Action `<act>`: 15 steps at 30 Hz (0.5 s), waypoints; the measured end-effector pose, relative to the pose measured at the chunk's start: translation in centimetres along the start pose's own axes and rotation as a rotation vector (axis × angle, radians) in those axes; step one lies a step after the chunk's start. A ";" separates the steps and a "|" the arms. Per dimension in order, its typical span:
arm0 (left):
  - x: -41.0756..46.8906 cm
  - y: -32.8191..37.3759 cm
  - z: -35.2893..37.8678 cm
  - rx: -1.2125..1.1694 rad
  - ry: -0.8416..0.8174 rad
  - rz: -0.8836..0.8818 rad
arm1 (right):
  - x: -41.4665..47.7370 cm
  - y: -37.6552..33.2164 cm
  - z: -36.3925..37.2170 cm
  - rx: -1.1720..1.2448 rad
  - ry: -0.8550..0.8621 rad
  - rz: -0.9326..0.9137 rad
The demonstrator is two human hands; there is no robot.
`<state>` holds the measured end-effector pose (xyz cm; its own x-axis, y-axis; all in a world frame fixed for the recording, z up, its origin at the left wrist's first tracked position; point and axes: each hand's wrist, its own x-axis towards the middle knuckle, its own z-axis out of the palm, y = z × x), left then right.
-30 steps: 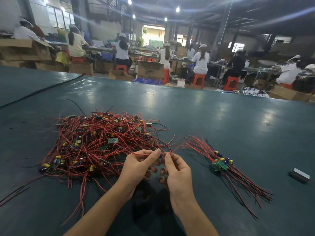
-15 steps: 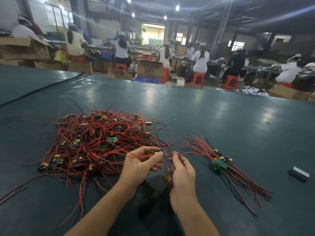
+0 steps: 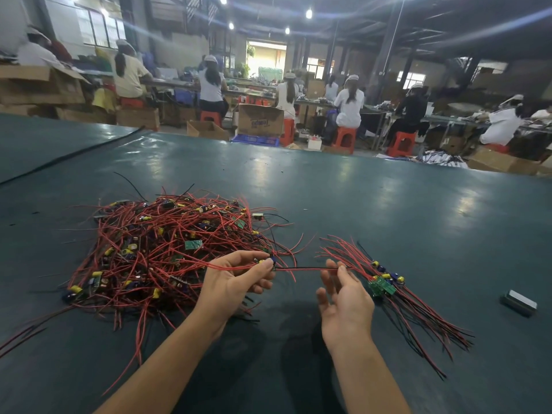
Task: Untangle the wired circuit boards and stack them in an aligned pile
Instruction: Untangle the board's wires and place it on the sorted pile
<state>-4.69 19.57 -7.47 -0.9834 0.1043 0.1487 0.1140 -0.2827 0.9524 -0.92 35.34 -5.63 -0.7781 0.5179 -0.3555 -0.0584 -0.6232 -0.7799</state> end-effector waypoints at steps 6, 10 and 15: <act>-0.4 -0.1 0.5 -0.015 -0.023 -0.008 | 0.2 0.1 -0.2 0.017 0.030 -0.038; -0.7 -0.5 0.9 -0.040 -0.004 -0.015 | -0.1 0.7 0.2 -0.045 -0.015 -0.097; -1.0 -0.5 1.3 -0.027 0.000 0.012 | -2.4 4.7 1.9 -0.230 -0.243 -0.060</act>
<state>-3.60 20.85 -7.74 -0.9820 0.1006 0.1597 0.1217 -0.3093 0.9431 -0.48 30.07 -7.41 -0.9054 0.3774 -0.1943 0.0129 -0.4329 -0.9013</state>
